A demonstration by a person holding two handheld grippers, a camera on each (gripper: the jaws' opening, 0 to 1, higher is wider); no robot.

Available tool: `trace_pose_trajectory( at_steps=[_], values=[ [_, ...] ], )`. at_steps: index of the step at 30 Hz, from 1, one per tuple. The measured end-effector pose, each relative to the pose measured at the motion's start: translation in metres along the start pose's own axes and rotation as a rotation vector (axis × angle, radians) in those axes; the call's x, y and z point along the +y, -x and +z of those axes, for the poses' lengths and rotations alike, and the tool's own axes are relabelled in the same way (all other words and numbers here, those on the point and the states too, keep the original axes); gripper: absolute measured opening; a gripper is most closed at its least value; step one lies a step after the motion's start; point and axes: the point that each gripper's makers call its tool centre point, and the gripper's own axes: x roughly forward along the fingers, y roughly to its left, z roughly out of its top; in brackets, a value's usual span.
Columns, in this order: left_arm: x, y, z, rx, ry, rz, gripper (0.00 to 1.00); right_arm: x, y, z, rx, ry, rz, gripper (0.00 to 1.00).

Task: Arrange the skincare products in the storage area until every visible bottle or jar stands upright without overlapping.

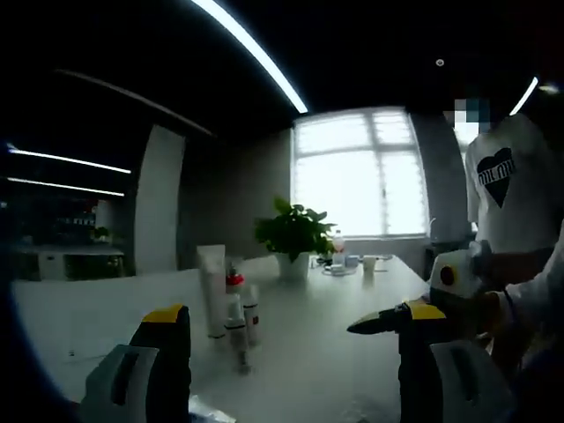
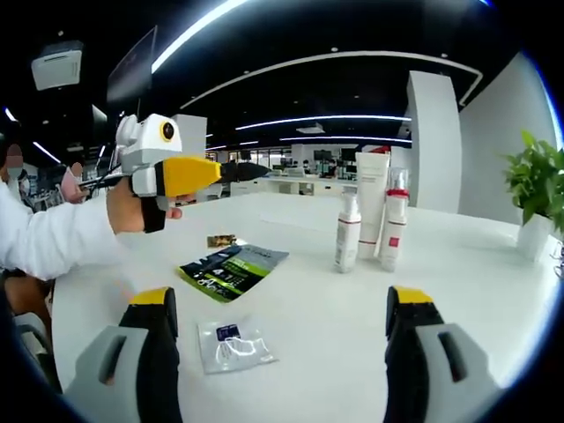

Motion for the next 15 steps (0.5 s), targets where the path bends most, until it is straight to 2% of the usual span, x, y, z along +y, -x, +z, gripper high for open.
trace_pose_trajectory(
  at_steps=[4,15],
  values=[
    [-0.007,0.003,-0.004,0.027,-0.003,-0.038,1.0,0.0,-0.005,0.0,-0.003,-0.003,-0.007,0.98],
    [-0.022,0.013,-0.006,0.053,-0.008,-0.141,1.0,-0.004,-0.02,0.008,-0.027,-0.018,-0.039,0.98]
  ],
)
